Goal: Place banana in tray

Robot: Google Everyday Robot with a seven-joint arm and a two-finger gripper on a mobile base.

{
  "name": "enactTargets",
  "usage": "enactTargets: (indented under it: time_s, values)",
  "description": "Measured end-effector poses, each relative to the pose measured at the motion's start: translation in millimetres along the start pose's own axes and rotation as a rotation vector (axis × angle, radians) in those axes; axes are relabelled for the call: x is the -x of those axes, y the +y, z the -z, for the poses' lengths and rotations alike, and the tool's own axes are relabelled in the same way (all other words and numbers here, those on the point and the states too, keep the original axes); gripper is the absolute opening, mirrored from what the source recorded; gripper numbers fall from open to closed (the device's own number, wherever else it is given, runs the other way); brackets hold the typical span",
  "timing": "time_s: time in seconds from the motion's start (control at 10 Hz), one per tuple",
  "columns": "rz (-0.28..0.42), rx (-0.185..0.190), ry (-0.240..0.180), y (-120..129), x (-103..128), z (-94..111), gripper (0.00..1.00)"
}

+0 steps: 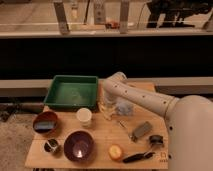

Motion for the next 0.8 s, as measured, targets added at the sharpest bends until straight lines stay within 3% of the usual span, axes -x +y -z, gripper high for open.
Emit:
enactTargets:
  time_s: [0.2,0.5,0.8]
  values:
    - [-0.015,-0.006,-0.012,1,-4,0,0.25]
    - [-0.064,-0.039,-0.016,7,-21,12,0.22]
    - [-0.089,-0.081,-0.011,9,-32,29,0.14]
